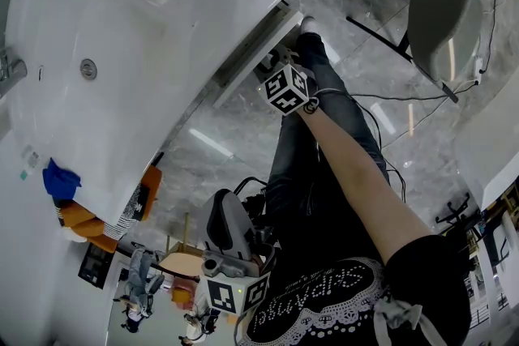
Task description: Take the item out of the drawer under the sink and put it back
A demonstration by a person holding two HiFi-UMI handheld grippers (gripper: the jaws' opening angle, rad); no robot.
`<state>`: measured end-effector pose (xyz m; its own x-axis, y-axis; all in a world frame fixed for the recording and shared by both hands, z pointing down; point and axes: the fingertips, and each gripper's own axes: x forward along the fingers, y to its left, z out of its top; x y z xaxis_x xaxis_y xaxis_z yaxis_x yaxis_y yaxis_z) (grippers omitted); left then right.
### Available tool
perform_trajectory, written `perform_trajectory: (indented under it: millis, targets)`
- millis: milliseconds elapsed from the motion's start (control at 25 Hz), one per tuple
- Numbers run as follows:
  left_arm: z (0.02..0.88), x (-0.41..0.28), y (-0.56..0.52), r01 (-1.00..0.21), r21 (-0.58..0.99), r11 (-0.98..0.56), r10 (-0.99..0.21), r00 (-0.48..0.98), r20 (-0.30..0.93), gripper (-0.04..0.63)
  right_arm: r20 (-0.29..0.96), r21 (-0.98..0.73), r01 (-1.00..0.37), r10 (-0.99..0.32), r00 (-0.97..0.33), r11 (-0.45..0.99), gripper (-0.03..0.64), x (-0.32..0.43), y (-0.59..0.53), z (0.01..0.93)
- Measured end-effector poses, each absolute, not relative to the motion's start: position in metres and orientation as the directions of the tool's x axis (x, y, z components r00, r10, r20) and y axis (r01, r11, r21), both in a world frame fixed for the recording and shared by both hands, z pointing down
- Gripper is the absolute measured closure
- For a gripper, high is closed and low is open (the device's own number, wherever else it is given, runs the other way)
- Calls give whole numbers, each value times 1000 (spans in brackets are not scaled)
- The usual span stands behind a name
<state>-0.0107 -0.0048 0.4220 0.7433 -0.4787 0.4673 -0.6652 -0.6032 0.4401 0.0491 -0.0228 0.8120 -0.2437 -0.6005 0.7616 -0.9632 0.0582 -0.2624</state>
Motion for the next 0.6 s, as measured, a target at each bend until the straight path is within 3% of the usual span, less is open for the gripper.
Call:
perform_trajectory:
  millis: [600]
  targets:
    - [424,-16,-3,-659,450,-603,-470,749,467,591,755,-267,-962,-608,-248,61,477,49,-16,811]
